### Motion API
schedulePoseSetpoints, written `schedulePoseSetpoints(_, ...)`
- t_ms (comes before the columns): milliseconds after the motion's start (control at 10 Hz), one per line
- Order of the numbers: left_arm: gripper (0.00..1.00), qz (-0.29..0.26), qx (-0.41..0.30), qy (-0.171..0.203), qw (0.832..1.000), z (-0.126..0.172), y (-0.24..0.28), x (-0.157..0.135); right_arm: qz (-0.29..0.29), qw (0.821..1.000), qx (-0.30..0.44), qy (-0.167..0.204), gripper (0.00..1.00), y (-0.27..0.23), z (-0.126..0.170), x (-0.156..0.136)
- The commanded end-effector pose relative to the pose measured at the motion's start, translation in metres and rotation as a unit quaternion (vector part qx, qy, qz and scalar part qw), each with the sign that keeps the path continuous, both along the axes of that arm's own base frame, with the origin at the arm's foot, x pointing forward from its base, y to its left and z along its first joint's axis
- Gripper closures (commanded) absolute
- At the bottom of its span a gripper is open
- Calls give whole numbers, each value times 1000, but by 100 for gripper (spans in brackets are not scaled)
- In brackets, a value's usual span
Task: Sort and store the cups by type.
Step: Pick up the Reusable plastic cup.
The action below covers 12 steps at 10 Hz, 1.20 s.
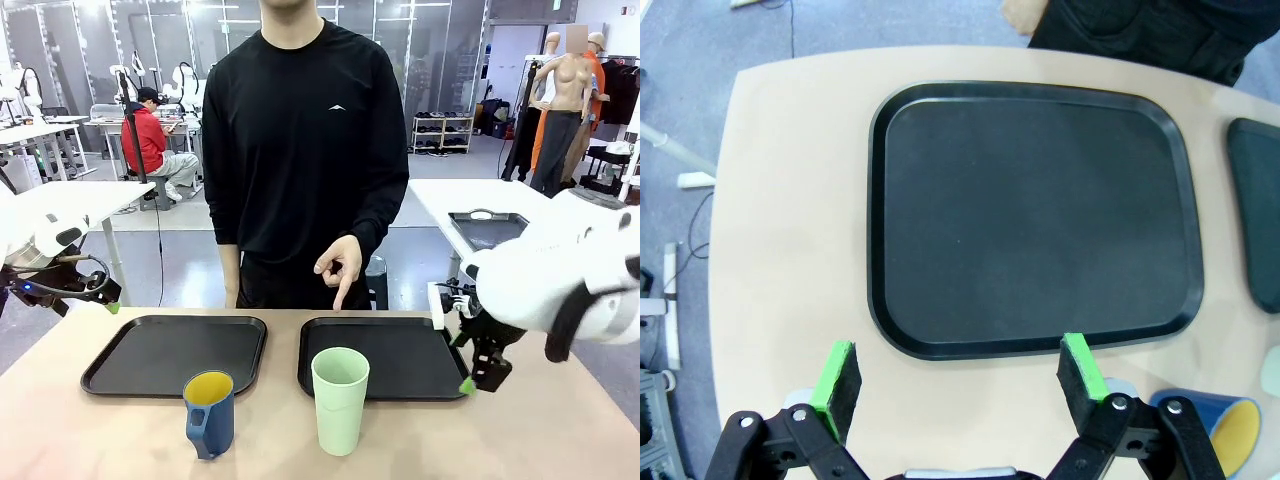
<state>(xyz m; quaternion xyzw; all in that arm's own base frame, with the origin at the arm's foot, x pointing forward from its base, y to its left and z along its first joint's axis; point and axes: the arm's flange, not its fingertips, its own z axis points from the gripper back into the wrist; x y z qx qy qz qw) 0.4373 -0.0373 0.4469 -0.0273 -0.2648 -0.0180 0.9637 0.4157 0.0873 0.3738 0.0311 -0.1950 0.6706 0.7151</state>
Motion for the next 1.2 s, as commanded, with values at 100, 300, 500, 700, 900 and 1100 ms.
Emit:
schedulePoseSetpoints(100, 0, 1, -2, 0, 1000, 0, 1, 0, 97, 982, 151, 52, 0, -12, -52, -40)
schedulePoseSetpoints(300, 0, 1, -2, 0, 1000, 0, 1, 0, 113, 961, 248, 54, 0, -3, -67, -39)
schedulePoseSetpoints(500, 0, 1, -2, 0, 1000, 0, 1, 0, 87, 945, 314, 32, 0, 5, -86, -33)
schedulePoseSetpoints(700, 0, 1, -2, 0, 1000, 0, 1, 0, 81, 923, 374, 51, 0, 9, -100, -24)
schedulePoseSetpoints(900, 0, 1, -2, 0, 1000, 0, 1, 0, 69, 907, 411, 50, 0, 6, -106, -16)
schedulePoseSetpoints(1100, 0, 1, -2, 0, 1000, 0, 1, 0, 65, 915, 393, 63, 0, 6, -101, -26)
